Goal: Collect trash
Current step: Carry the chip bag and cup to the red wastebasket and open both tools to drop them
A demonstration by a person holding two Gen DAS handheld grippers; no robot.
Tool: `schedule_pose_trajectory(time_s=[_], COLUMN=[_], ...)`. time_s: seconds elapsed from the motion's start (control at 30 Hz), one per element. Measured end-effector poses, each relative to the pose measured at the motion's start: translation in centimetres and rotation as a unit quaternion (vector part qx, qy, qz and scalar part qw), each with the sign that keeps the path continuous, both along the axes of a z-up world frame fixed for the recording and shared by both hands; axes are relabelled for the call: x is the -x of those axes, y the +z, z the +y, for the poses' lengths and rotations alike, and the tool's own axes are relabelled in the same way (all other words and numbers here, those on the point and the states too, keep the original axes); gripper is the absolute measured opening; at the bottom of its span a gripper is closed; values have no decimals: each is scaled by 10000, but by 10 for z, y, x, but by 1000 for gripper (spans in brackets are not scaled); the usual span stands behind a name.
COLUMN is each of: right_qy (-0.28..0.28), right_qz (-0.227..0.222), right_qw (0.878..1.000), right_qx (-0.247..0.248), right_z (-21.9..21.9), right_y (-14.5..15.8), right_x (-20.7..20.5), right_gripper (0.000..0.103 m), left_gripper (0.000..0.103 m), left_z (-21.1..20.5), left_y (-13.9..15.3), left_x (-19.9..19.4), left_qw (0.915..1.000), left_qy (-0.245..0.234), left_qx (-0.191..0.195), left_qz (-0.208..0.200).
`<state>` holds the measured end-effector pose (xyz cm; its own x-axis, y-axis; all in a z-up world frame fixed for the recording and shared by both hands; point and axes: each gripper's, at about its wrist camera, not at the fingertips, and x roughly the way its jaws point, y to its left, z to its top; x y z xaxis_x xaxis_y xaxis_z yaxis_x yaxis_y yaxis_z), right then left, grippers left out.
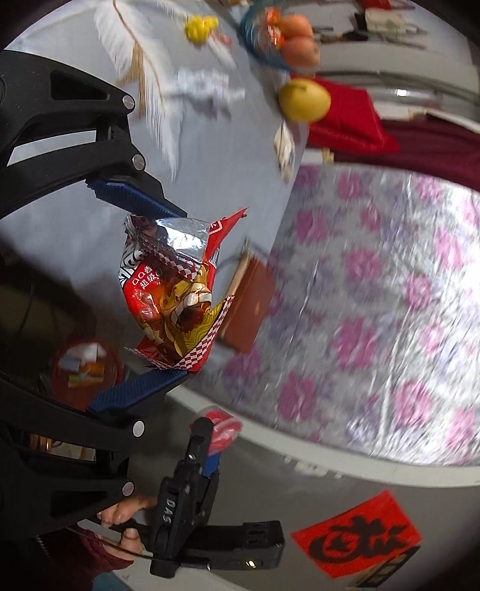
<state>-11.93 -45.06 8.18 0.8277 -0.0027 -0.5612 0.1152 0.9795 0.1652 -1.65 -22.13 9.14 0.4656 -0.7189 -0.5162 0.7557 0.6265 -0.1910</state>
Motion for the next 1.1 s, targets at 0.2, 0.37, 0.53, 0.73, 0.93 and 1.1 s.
schedule_pose_trajectory(time_s=[0.2,0.37,0.53,0.73,0.93,1.1], right_qy=[-567,-963,-1077,-1256,-1811,-2120], right_qz=[693,1368,2123,2512,1710,1292], right_qw=[9959,9848,9671,9485,9600,9599], right_qx=[-153,-473,-893,-1465,-1280,-1305], right_z=[-54,-90,-116,-139,-170,-197], right_y=[-51,-112,-189,-237,-187,-167], right_x=[27,40,46,58,78,94], right_gripper=[54,54,55,66,70,73], left_gripper=[76,76,76,76,76,76], left_z=[-49,-89,-124,-157,-190,-220], left_y=[-14,-33,-54,-82,-105,-124], left_x=[8,14,21,31,44,57], left_qw=[9986,9952,9897,9805,9702,9585], left_qy=[-436,-754,-1057,-1404,-1752,-2096], left_qx=[-188,-463,-743,-1148,-1428,-1644], left_qz=[234,422,618,762,878,1013])
